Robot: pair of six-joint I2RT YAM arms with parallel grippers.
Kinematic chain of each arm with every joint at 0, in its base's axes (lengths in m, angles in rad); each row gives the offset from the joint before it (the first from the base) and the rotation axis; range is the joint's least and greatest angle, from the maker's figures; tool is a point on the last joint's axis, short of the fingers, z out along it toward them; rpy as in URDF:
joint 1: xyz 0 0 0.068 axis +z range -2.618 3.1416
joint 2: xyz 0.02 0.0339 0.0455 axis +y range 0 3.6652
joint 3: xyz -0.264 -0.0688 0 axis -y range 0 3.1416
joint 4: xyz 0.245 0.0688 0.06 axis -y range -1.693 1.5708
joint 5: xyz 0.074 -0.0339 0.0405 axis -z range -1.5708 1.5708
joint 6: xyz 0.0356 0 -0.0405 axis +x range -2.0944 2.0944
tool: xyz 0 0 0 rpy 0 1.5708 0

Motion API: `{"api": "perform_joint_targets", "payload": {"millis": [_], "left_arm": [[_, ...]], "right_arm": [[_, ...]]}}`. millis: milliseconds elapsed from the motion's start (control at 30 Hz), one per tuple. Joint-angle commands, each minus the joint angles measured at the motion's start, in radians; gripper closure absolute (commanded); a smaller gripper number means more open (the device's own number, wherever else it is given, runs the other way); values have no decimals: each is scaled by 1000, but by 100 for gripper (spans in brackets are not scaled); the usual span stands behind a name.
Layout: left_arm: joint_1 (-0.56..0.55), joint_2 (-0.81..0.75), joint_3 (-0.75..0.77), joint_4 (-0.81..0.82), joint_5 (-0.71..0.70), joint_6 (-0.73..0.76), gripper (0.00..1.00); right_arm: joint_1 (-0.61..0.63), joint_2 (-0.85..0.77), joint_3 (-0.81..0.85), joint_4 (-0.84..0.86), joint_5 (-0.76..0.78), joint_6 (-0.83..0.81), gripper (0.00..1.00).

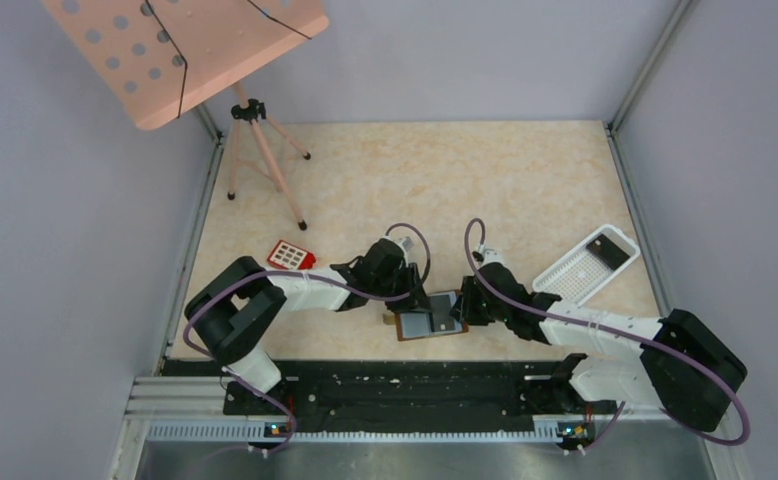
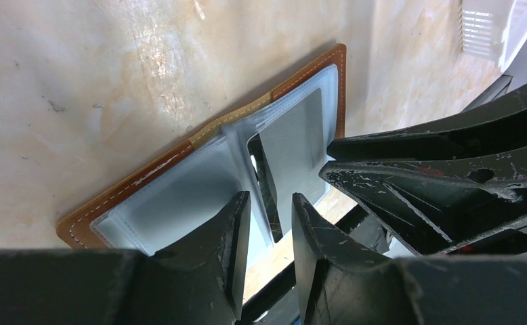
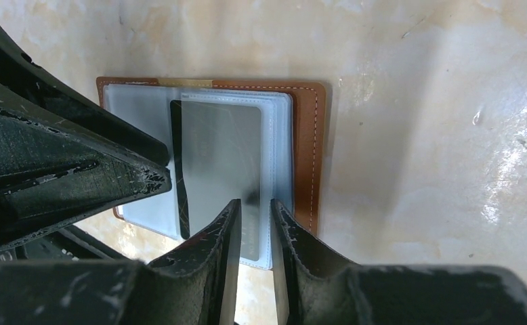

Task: Take the credit cards out of the card holder
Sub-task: Remove the credit card from the card holder.

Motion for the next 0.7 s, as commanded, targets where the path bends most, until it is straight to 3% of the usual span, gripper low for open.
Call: {"api": "perform_joint_targets", "payload": {"millis": [0, 667], "left_arm": [[-6, 17, -7, 50, -9, 8, 65], [-17, 7, -7, 65, 26, -1, 67]], "right_arm": [[-7, 7, -20, 23, 9, -7, 78], [-6, -5, -39, 23, 8, 6, 86]]}}
